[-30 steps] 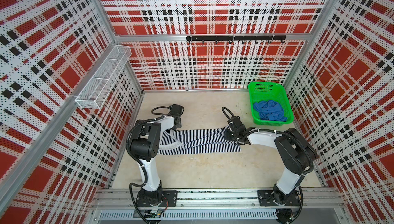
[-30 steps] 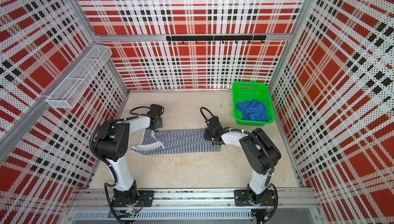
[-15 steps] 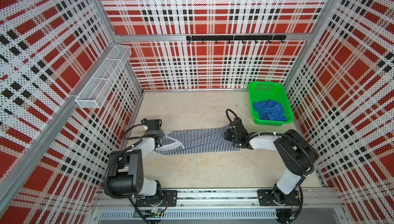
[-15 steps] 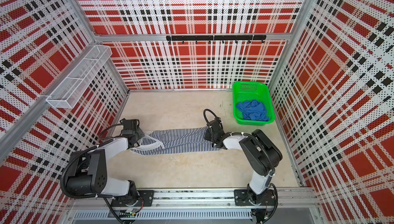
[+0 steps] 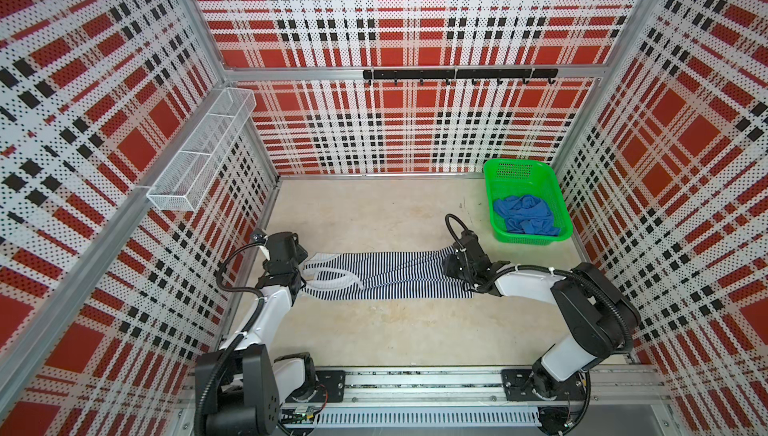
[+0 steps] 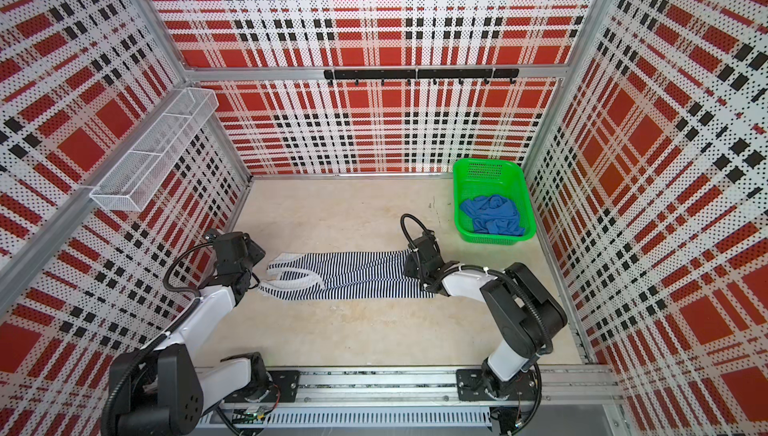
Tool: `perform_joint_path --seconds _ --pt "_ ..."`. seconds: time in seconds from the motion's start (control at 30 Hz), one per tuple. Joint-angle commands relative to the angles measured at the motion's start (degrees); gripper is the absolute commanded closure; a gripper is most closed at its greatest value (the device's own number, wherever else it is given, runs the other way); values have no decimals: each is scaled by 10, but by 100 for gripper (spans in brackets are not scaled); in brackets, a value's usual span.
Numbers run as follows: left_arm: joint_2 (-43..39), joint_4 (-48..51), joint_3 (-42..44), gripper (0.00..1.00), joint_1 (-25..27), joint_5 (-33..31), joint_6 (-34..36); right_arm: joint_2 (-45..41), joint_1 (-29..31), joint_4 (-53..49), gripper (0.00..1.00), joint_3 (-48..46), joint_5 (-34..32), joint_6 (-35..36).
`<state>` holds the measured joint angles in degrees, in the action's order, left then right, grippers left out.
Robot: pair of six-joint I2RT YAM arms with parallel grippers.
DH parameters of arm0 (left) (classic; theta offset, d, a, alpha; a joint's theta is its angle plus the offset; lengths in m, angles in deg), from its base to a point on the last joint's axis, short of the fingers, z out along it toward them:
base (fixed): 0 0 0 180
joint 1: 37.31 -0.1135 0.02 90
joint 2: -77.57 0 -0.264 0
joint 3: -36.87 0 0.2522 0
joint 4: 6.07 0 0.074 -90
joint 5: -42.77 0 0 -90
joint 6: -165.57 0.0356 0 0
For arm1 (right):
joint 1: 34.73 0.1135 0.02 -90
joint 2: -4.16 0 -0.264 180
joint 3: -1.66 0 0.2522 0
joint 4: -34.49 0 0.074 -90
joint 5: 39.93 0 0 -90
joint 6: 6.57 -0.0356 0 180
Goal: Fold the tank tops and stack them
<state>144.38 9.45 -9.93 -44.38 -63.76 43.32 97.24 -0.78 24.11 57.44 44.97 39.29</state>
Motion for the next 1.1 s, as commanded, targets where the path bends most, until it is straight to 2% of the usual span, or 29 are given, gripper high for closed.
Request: perform_joint_path --seconds 0.0,0.13,0.3,0.4,0.57,0.7,0.87,1.07 --pt "35 11 -24 41 51 37 -8 -7 -6 -26 65 28 1 54" --pt "93 0 -24 44 115 41 -27 -27 -7 -59 70 47 -7 105" --pt "153 -53 -3 48 130 68 -48 -6 -15 -100 88 81 -41 121" --pt "179 -74 3 49 132 68 -51 39 -43 -115 95 96 -25 112" --pt "203 -103 24 50 111 70 -52 87 -86 -89 95 82 -11 93" --pt "220 -137 43 50 82 87 -55 100 -98 -90 94 63 -26 78" --pt "233 -153 44 52 61 95 -53 83 -105 -94 91 35 -22 45" --pt "277 -148 -11 52 70 109 -39 28 -96 -131 89 16 -17 28"
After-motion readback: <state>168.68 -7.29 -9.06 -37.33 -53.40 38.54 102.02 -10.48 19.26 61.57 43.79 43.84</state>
